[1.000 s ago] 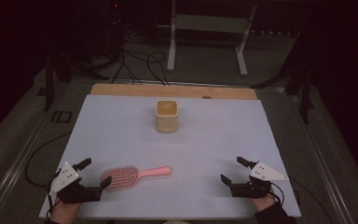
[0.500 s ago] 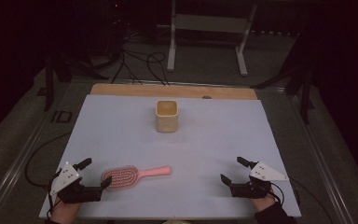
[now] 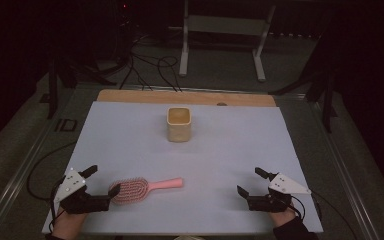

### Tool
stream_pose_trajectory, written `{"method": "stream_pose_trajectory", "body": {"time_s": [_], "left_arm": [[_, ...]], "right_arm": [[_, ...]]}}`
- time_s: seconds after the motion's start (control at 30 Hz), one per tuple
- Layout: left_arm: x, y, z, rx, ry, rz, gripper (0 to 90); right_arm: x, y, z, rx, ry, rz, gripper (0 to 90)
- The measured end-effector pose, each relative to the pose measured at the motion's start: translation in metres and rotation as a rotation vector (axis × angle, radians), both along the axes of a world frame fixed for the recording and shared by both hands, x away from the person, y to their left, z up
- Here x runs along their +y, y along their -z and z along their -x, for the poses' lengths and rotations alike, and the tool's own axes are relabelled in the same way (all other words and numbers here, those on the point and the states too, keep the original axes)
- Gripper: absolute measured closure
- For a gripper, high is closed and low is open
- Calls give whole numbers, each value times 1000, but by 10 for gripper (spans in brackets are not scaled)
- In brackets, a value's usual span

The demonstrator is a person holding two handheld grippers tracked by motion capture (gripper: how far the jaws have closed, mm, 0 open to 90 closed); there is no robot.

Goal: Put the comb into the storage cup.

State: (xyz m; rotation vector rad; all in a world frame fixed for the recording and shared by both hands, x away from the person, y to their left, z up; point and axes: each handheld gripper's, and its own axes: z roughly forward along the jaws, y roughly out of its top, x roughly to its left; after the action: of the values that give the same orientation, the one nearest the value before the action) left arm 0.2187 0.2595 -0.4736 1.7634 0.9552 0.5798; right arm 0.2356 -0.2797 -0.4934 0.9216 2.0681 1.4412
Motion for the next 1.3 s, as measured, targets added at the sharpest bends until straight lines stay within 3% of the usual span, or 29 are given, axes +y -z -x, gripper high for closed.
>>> {"method": "stream_pose_trajectory", "body": {"time_s": [0.27, 0.6, 0.8, 1.17, 1.2, 1.3], "left_arm": [[0, -19, -7, 5, -9, -6, 2], [-11, -42, -16, 24, 26, 29, 3], [-26, -51, -21, 31, 69, 32, 2], [-56, -56, -32, 97, 109, 49, 2], [-63, -56, -35, 117, 118, 30, 2], [-76, -55, -38, 123, 110, 5, 3]], "right_arm": [[0, -1, 0, -1, 0, -3, 86], [1, -1, 1, 2, -3, -5, 86], [2, -1, 1, 4, -8, -7, 86], [3, 0, 0, 4, -15, -3, 87], [3, 0, 0, 5, -17, -3, 87], [3, 0, 0, 6, -19, -7, 87]]}}
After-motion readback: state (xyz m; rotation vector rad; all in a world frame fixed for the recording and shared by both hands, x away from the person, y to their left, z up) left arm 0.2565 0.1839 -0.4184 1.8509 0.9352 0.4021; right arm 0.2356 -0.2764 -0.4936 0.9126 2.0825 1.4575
